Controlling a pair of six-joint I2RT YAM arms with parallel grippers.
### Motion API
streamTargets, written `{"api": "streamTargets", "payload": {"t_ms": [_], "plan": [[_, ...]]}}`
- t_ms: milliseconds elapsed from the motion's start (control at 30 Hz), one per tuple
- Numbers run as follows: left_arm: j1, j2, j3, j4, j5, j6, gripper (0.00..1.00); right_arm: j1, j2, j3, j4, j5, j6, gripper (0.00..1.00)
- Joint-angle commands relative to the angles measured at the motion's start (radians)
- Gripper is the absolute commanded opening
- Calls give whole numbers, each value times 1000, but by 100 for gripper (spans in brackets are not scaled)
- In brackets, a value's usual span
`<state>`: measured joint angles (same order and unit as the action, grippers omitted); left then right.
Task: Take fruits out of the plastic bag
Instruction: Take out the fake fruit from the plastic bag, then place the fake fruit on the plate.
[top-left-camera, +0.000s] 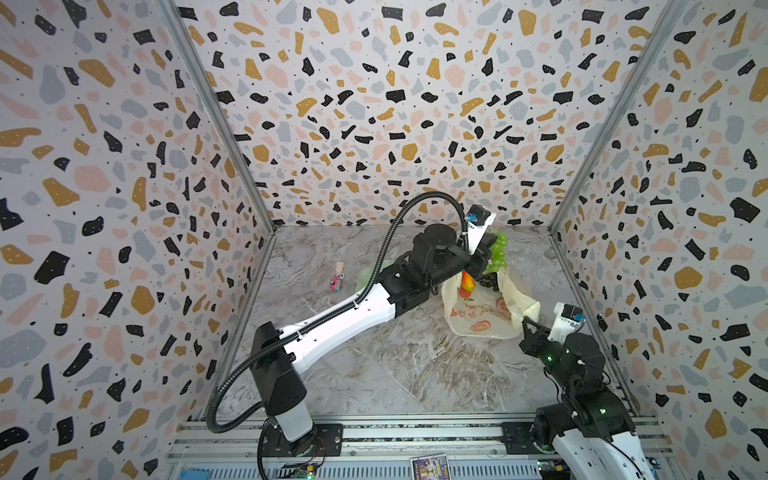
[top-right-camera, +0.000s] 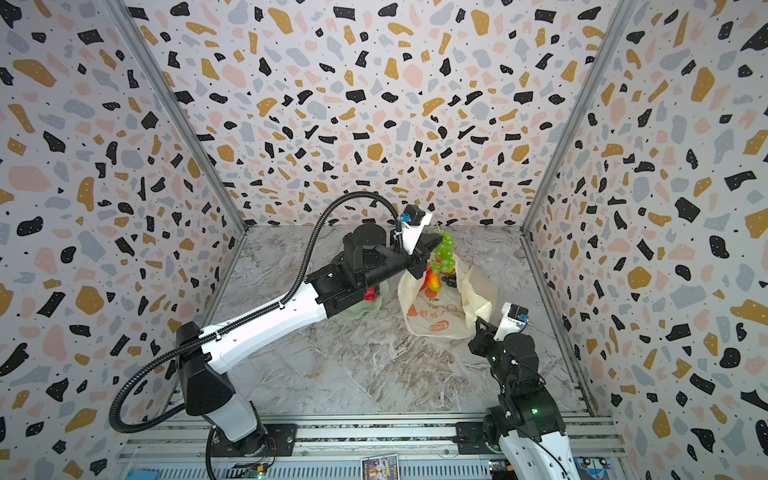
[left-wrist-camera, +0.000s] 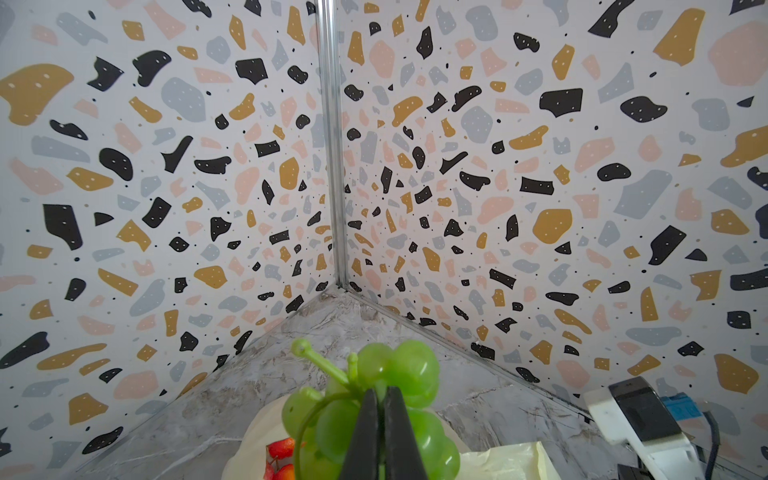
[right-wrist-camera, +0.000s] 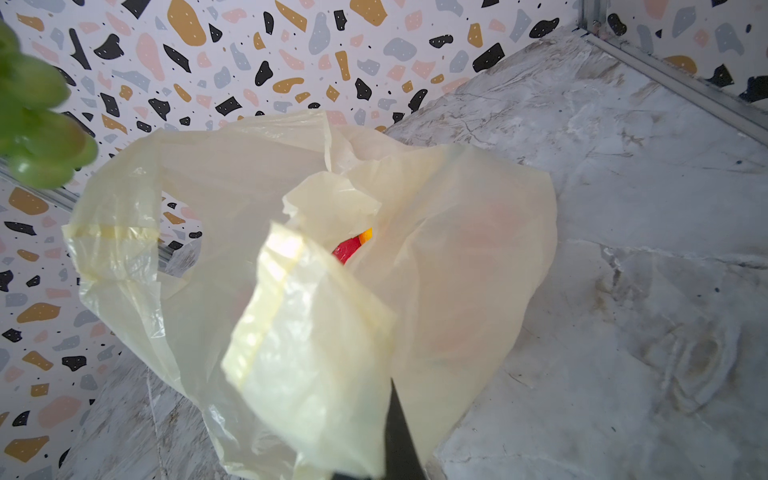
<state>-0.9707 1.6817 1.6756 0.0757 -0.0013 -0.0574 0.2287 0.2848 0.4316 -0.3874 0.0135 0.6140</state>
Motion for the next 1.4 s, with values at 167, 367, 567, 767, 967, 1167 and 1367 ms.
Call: {"api": "streamTargets", "payload": {"t_ms": [167,367,567,767,967,1167,1367], "plan": [[29,-49,101,-10,-116,-29,0,4,-3,-8,22,28,3,0],[71,-70,93,-17,-143,-72,0,4,6,-12,49,40,0,0],[137,-95,64,-34,-174,-122,0,4,39,-13,84,29,4,0],[239,-121,-3,-64,-174,-180,0,4,57,3,98,34,0,0],[336,-161,-118,-40,-133,-205,0,4,75,6,102,31,12,0],[410,-177,-250,-28,-182,-232,0,4,117,20,114,9,9,0],[424,-172,-383,-40,-257,-208,0,6,181,61,110,-5,-22,0]]}}
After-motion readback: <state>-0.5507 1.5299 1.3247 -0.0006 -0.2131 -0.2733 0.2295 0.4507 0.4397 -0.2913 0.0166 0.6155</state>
